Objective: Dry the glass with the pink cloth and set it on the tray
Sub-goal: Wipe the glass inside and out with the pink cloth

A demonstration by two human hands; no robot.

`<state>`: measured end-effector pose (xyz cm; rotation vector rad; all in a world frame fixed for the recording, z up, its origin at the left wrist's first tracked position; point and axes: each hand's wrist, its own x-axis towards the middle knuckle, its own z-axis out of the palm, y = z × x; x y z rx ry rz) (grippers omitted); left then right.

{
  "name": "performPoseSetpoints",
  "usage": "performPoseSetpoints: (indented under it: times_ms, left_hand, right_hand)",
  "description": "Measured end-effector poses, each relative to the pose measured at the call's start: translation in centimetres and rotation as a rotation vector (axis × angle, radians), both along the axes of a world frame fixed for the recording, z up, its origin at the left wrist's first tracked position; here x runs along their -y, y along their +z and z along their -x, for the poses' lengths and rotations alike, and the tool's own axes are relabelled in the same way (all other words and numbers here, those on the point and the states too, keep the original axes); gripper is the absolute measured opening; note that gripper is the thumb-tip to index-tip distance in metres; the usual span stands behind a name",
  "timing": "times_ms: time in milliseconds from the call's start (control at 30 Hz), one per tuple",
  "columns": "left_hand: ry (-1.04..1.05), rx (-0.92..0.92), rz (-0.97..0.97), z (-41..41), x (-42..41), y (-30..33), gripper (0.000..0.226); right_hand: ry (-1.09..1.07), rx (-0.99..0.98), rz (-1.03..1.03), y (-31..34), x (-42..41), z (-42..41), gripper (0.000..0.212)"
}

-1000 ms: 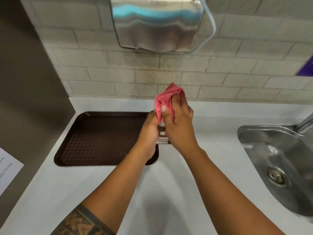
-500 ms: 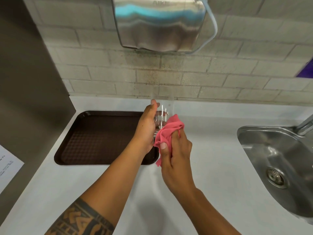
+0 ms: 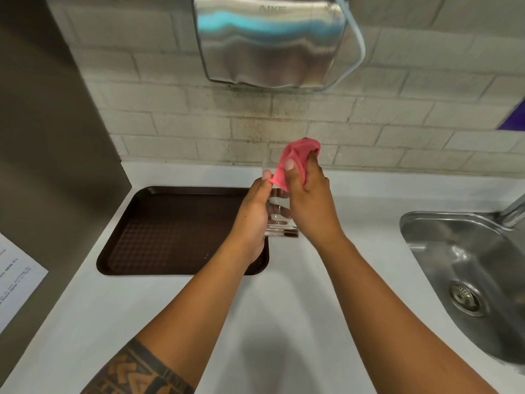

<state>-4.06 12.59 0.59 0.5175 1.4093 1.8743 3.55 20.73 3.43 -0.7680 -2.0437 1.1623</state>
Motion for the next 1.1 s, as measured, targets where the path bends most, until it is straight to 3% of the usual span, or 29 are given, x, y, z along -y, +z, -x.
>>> performPoseSetpoints:
  times_ms: [133,267,433,533,733,867,1033,1100]
  left_hand:
    - [0.024,0.052,0.035,0.8,0.1,0.3,0.057]
    - [0.034,0.014,0.038,1.7,0.0,1.1,0.050]
    - [-0.047,0.154,-0.058,1.4,-0.1,1.3,0.056]
    - [-0.057,0.191,-0.114,1.1,-0.2,1.6,0.057]
    - [0.012,0.216,-0.071,0.3,0.0,1.9,0.066]
    - [0.058,0.139,0.000,-0.1,0.3,1.8,0.050]
    - [-0.004,0.153,0.014,-0.5,0.3,2.5,0.059]
    - [0.001,0.127,0.021,-0.6,0.1,2.7,0.058]
  right_hand:
    - [0.015,-0.016,-0.050,-2.9,3.8,-2.5,0.055]
    - [0.079,-0.054,0.085,-5.6,7.3,-4.5,0.051]
    - [0.178,-0.219,0.276,-4.9,5.8,-4.8,0.082]
    - [0.161,-0.291,0.313,-4.2,5.6,-4.4,0.081]
    - [0.021,-0.291,0.199,-3.8,6.2,-4.3,0.090]
    - [-0.073,-0.243,0.083,-4.6,5.9,-4.4,0.083]
    - [-0.121,-0.186,-0.016,-5.1,6.3,-4.5,0.059]
    - [-0.104,-0.146,-0.029,-5.2,6.9,-4.6,0.070]
